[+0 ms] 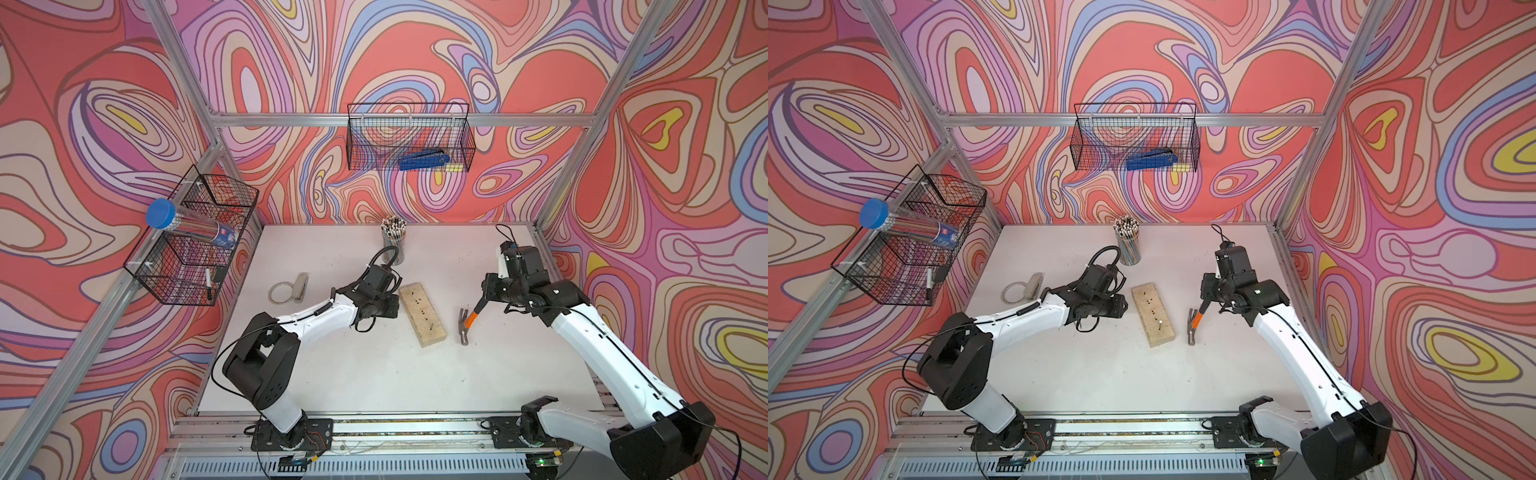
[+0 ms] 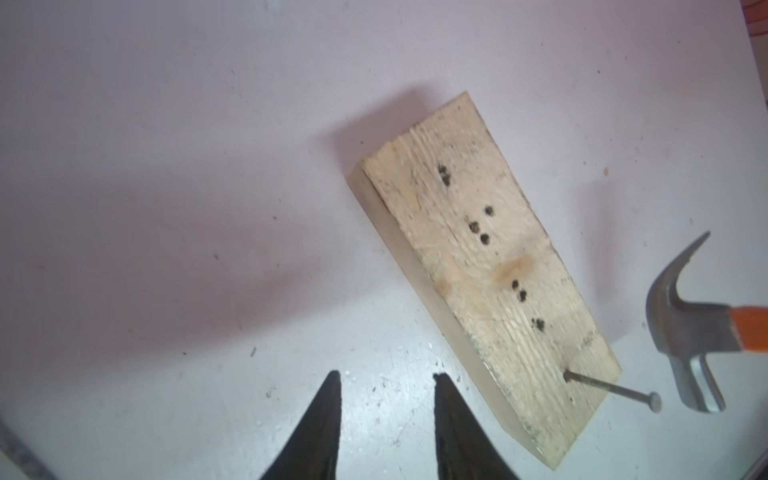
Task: Use a claw hammer to pull out a nail
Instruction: Adjust the mounting plate at the center of the board.
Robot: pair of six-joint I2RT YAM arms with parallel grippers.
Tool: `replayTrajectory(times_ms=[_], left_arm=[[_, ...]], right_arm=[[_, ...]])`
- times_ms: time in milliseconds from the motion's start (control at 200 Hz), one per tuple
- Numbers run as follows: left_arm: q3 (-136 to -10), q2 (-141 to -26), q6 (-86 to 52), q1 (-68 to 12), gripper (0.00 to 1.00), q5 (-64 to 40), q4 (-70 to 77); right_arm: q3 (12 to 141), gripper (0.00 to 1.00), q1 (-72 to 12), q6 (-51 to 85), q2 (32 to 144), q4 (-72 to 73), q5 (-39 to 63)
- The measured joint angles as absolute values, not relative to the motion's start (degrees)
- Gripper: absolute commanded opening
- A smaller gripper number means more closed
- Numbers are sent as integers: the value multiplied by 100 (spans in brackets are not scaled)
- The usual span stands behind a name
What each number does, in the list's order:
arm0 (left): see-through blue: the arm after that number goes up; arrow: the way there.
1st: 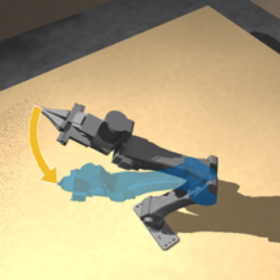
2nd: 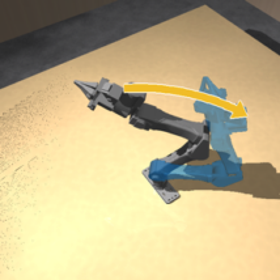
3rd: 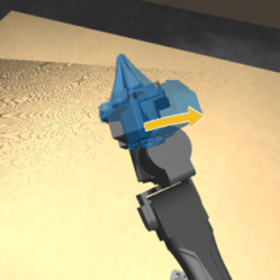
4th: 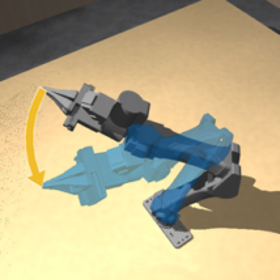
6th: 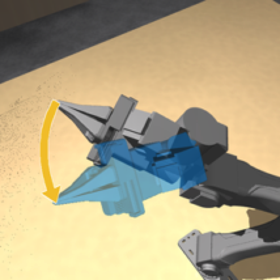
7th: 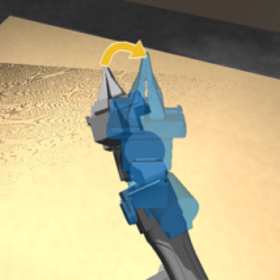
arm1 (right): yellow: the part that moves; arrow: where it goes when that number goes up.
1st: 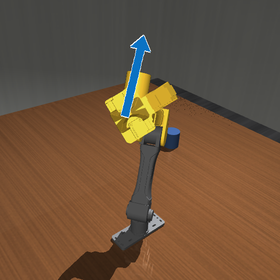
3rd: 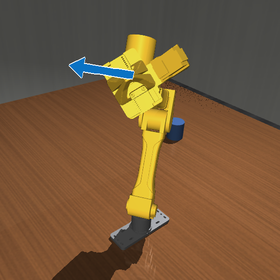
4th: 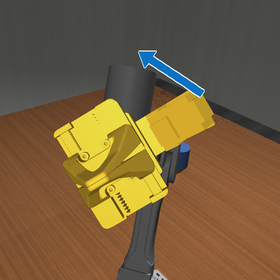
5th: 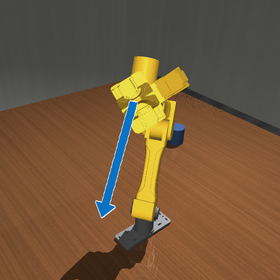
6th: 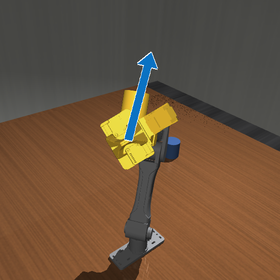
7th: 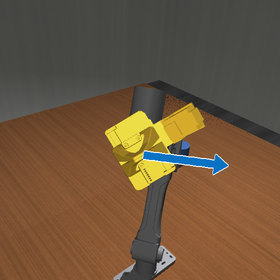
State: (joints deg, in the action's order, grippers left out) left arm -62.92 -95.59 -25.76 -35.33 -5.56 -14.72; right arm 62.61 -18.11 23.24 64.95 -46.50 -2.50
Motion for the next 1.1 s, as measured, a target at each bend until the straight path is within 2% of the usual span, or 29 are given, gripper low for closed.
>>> replayTrajectory(times_ms=[311, 531, 1097], left_arm=[[-7900, -10991, -2213, -3409, 40, -416, -1588], [-8525, -11701, -2156, -3406, 40, -285, -1791], [-8764, -12009, -2141, -3332, 35, -169, -1999]], right_arm=[[5612, 0, -1890, 2749, 5887, -4930, -84], [5564, 0, -2016, 2961, 5776, -4965, 139], [5389, 0, -2270, 3277, 5752, -4740, 384]])
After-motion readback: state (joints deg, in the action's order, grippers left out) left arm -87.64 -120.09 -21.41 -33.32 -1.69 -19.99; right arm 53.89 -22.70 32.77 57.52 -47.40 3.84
